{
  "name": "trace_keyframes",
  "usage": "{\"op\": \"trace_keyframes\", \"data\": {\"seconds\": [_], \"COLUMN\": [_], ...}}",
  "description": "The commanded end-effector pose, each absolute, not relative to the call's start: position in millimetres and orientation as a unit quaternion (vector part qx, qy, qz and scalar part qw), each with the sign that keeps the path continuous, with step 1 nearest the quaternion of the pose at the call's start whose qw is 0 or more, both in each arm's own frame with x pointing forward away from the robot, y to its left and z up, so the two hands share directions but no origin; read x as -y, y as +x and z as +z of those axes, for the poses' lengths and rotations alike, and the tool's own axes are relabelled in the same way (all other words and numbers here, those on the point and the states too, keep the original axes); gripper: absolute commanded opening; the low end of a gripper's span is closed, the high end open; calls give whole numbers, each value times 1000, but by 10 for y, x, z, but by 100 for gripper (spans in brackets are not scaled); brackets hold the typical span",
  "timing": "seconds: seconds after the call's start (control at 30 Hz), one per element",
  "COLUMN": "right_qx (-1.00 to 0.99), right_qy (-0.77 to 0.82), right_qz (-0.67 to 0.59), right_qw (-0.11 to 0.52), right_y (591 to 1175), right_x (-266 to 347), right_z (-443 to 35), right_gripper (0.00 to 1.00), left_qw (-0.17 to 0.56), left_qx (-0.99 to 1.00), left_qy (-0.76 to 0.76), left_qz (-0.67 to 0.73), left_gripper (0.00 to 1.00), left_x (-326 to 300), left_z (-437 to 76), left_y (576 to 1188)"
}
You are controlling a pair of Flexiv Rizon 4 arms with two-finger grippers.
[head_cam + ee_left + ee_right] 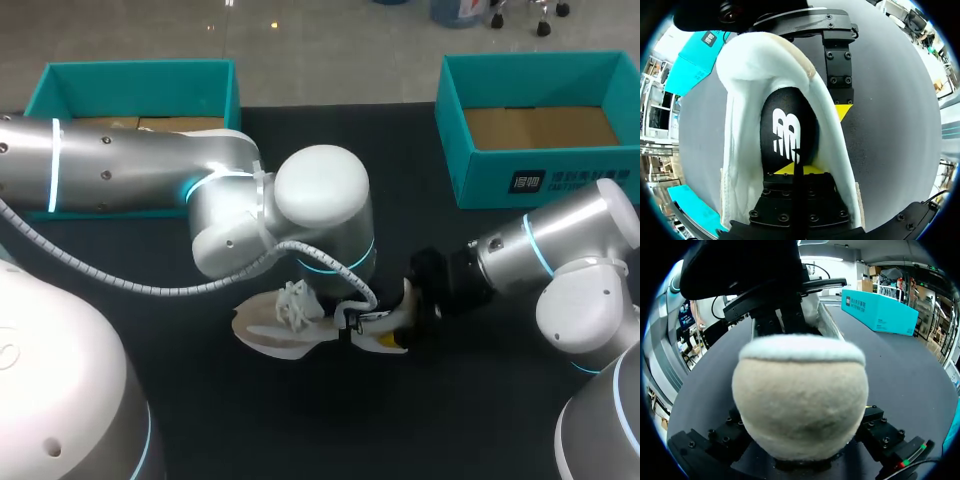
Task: Take the shoe out of the shoebox, open the shoe tongue, remove and reinsert the insole, then place the shoe into the shoebox
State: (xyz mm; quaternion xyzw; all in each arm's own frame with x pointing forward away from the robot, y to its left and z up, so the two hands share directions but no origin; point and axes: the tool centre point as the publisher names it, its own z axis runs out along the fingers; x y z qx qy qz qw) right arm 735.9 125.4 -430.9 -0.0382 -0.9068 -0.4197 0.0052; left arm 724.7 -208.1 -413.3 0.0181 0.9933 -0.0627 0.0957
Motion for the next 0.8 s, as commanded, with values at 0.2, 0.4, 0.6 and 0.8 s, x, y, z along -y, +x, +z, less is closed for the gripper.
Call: {"op": "trace_keyframes", "data": {"seconds": [0.2, 0.4, 0.6, 0.8], "right_qx": [908, 908, 908, 908], "right_qy": [-39, -39, -39, -39], "right_qz": [-418, -418, -418, -418], "right_qw": [5, 5, 5, 5], "right_y": [7346, 7346, 7346, 7346], "right_x": [-1258, -1258, -1258, -1258], "right_z": [-4363, -4363, -4363, -4363], "right_gripper": [0, 0, 0, 0], "left_qw": [84, 73, 54, 29], "left_qx": [-992, -991, -988, -983], "left_qy": [9, 11, 21, 31], "left_qz": [-95, -113, -144, -181], "left_gripper": [0, 0, 0, 0], "left_x": [1878, 1816, 1783, 1692], "left_z": [-4038, -3912, -3767, -3595], "left_y": [7272, 7255, 7232, 7232]}}
